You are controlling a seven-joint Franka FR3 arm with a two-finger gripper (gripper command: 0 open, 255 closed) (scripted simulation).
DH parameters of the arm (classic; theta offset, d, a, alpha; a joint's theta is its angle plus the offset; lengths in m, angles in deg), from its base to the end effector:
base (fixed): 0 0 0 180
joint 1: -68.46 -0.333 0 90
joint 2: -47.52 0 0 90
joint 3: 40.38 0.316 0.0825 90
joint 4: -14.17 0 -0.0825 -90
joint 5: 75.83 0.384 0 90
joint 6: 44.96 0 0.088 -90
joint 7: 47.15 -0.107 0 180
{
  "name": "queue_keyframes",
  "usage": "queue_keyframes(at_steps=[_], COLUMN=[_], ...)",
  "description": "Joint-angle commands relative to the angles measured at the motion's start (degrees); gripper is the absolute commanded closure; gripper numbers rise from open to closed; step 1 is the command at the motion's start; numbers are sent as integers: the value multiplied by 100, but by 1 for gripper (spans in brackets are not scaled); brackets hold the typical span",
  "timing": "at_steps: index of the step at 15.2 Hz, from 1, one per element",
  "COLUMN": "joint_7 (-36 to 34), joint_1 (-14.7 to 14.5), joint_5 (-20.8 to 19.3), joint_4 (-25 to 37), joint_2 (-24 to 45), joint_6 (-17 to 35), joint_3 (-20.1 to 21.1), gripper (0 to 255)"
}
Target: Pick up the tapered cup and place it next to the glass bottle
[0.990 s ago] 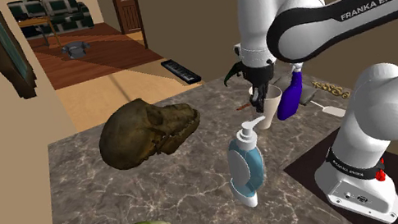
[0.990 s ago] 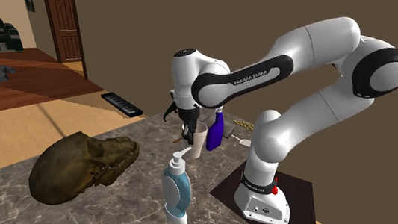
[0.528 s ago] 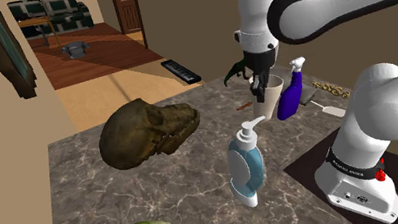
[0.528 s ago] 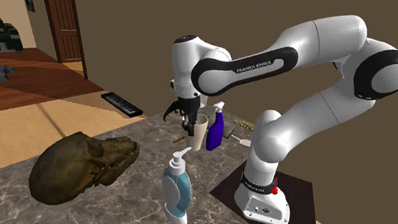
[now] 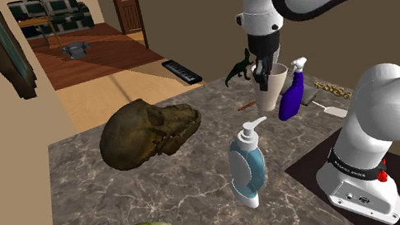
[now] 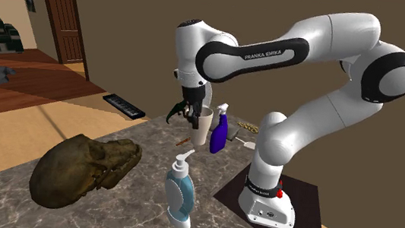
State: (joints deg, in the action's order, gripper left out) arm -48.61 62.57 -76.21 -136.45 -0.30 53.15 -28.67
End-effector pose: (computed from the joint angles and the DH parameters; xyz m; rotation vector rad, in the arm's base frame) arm 0.2807 0.0919 0.4831 2.9552 0.3112 -0.1051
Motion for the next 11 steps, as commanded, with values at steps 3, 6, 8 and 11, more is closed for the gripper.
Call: queue_keyframes(at_steps=[3, 6, 8, 11], joint_7=[33, 59, 76, 101], joint_1=[17, 31, 41, 56], joint_5=[-24, -43, -56, -76], joint_4=[313, 551, 714, 964], joint_2=[1, 16, 32, 66], joint_6=[-310, -531, -676, -890], joint_3=[-28, -49, -62, -80], gripper=[255, 255, 255, 255])
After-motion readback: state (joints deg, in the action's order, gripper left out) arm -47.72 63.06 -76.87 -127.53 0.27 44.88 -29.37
